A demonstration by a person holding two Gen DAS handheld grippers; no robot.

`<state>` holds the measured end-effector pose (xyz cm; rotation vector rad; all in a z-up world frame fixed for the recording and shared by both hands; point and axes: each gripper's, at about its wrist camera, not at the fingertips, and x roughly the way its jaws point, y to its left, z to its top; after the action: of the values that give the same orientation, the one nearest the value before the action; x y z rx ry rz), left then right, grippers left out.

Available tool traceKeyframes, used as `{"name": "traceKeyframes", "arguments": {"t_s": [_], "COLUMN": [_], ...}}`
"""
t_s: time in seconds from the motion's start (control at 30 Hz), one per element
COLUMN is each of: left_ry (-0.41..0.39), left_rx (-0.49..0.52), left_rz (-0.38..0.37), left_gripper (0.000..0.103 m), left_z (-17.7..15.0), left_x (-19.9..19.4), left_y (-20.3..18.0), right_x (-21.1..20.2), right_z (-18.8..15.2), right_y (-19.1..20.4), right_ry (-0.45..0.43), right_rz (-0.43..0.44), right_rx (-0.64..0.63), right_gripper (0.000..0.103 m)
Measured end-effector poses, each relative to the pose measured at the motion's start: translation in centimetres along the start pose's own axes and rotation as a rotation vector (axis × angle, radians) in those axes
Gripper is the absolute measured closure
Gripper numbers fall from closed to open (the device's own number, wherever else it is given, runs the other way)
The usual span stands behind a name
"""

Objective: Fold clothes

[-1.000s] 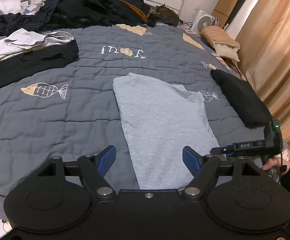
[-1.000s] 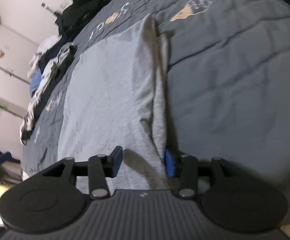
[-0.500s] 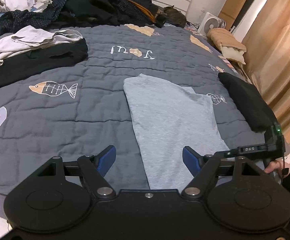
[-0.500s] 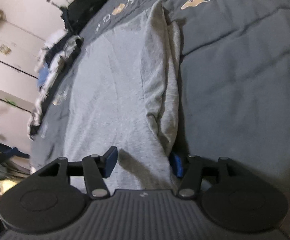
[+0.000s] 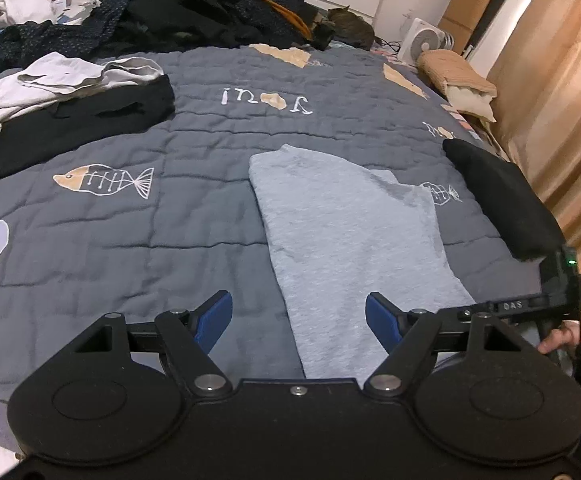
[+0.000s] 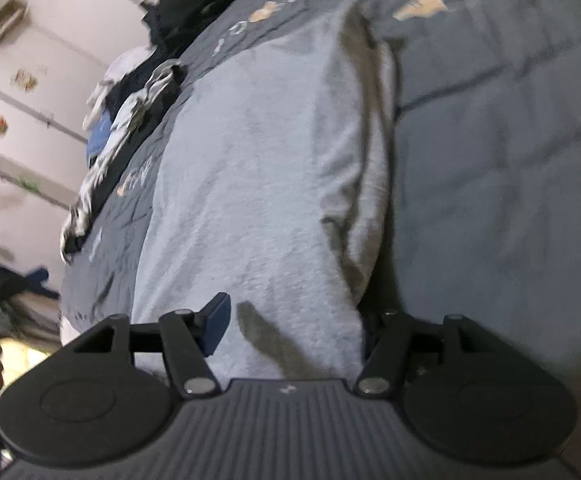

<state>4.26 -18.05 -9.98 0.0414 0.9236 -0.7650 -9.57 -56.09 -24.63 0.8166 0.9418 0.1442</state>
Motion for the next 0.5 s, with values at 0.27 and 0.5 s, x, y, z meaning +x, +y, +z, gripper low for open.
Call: {"name": "traceKeyframes", "arguments": {"t_s": [0.27,0.5], "left_ry": [0.009,0.013], "left_rx": [0.005,0.005], "left_rz": [-0.005,-0.005], "left_gripper": [0.030,0.030], "left_z": [-0.1,-0.1], "left_x": [0.4,0.6], "left_y": [-0.3,-0.5], "right_x": [-0.6,0.7], "right_z": [0.4,0.1], "right_y": [0.2,-1.1], "right_ry": [-0.036,-0.022], "right_rz": [0.056,0.027], "right_rx": [0.088,0.147], "right_gripper": [0.041,0.041]}}
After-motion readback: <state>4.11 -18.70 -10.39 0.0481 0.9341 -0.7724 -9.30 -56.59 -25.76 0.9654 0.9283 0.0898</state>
